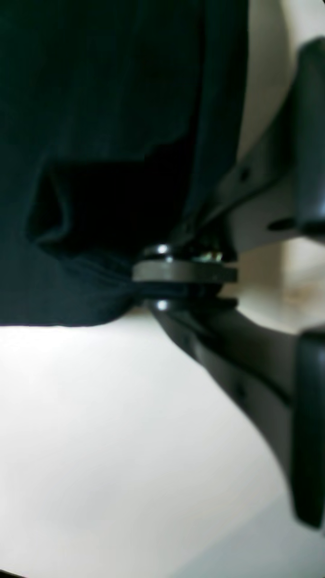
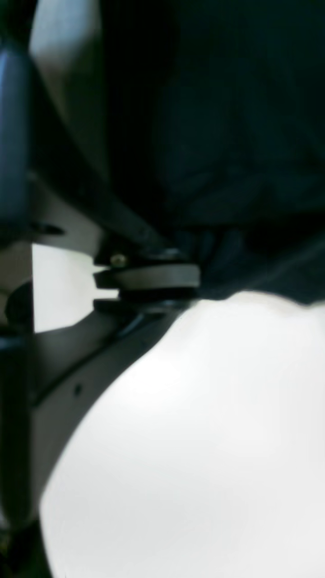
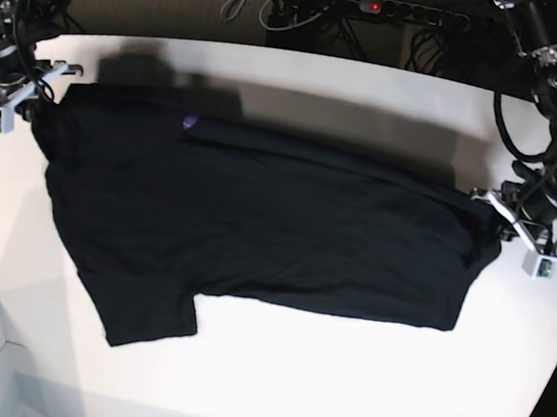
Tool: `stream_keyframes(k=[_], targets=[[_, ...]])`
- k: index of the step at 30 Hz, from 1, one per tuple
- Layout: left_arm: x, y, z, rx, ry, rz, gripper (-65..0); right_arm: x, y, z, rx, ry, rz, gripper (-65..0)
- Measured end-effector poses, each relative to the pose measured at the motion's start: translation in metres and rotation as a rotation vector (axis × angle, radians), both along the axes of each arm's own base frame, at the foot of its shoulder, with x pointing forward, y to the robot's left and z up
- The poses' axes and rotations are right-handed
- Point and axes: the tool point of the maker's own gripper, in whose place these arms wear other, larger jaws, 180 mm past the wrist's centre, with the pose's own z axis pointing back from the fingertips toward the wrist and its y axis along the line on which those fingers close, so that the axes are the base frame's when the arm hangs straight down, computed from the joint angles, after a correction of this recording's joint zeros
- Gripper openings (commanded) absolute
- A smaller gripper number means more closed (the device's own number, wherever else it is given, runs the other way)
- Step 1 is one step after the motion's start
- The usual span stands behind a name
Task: Layout the t-shirt on the table in an organized manner, then fold the t-shirt properly
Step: 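Pull the folded shirt with both grippers away from the hem to straighten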
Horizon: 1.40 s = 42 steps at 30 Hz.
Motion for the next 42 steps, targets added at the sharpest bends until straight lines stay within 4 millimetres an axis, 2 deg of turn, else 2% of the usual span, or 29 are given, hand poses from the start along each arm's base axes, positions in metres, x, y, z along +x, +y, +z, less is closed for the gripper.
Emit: stream_keyframes(k=[3, 5, 7, 9, 12, 13, 16, 20, 22, 23, 25, 26, 27, 29, 32, 37, 42], targets=[[0.021, 0.003, 0.017, -0.010, -0.026, -0.008, -64.8, 0.031, -0.009, 0.011, -0.007, -0.009, 0.005, -65.0], [0.036, 0.010, 0.022, -0.018, -0.014, 0.011, -64.8, 0.049, -0.018, 0.002, -0.018, 0.080, 0.010, -65.0], [0.043, 0.013, 0.016, -0.042, 0.042, 0.019, -64.8, 0.057, -0.020, -0.004, -0.043, 0.144, 0.032, -65.0], [0.040, 0.014, 0.006, -0.052, 0.087, 0.014, -64.8, 0.048, -0.020, -0.013, -0.071, 0.180, 0.050, -65.0], [0.029, 0.027, -0.008, -0.038, 0.149, 0.033, -64.8, 0.015, -0.010, -0.040, -0.061, 0.260, 0.084, -65.0], [0.027, 0.030, -0.010, -0.033, 0.161, 0.035, -64.8, 0.009, -0.006, -0.045, -0.066, 0.279, 0.099, -65.0], [0.026, 0.033, -0.008, -0.019, 0.143, 0.037, -64.8, 0.006, 0.012, -0.042, -0.073, 0.257, 0.164, -65.0], [0.007, 0.033, -0.025, -0.018, 0.203, 0.041, -64.8, -0.010, 0.025, -0.026, -0.151, 0.263, 0.247, -65.0], [0.007, 0.033, -0.022, -0.007, 0.197, 0.038, -64.8, -0.005, 0.037, -0.015, -0.189, 0.250, 0.336, -65.0], [0.009, 0.033, -0.017, 0.000, 0.182, 0.036, -64.8, 0.010, 0.039, -0.003, -0.188, 0.200, 0.333, -65.0], [0.016, 0.032, -0.006, 0.006, 0.146, 0.028, -64.8, 0.045, 0.028, 0.019, -0.183, 0.120, 0.263, -65.0], [0.017, 0.032, -0.003, 0.008, 0.138, 0.027, -64.8, 0.056, 0.019, 0.021, -0.179, 0.135, 0.224, -65.0], [0.017, 0.032, -0.002, 0.012, 0.136, 0.027, -64.8, 0.058, 0.010, 0.014, -0.179, 0.190, 0.195, -65.0], [0.017, 0.029, -0.002, -0.001, 0.128, 0.020, -64.8, 0.044, 0.002, -0.009, -0.198, 0.335, 0.206, -65.0], [0.013, 0.030, -0.007, 0.005, 0.145, 0.023, -64.8, 0.021, 0.009, -0.029, -0.194, 0.406, 0.236, -65.0], [0.003, 0.031, -0.015, 0.011, 0.168, 0.025, -64.8, 0.023, 0.020, -0.011, -0.218, 0.310, 0.277, -65.0], [-0.001, 0.032, -0.017, 0.009, 0.173, 0.027, -64.8, 0.009, 0.019, -0.012, -0.224, 0.332, 0.274, -65.0]])
